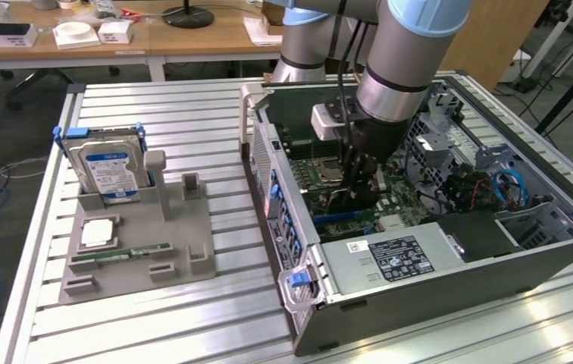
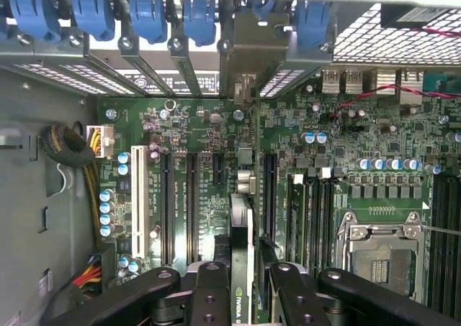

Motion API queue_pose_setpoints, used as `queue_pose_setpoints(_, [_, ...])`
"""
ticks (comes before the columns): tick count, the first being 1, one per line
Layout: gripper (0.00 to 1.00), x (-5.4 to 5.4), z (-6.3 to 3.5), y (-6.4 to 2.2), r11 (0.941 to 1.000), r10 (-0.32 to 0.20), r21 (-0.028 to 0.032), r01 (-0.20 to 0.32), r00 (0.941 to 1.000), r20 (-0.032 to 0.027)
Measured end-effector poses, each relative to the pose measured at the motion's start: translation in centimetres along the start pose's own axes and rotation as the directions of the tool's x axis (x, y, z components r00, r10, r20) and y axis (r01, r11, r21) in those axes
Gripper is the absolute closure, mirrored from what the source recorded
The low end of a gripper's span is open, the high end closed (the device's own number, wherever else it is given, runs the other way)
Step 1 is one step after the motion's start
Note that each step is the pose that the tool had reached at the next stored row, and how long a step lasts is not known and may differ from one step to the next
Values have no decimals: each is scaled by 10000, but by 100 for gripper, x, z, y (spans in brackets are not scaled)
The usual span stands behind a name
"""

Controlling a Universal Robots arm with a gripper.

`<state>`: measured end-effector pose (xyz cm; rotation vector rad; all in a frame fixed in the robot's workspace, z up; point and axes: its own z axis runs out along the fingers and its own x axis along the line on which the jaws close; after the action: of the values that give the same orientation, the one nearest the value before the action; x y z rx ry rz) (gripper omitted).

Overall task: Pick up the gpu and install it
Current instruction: 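Insert the gpu into the slot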

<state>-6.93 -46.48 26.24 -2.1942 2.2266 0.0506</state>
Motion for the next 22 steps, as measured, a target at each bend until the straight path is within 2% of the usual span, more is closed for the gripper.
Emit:
queue_pose_setpoints(6, [74,-1,7,-20,10000,1,0,-1,10000,3])
queue_pose_setpoints(22, [74,3,87,6,10000,-1,0,1,10000,5])
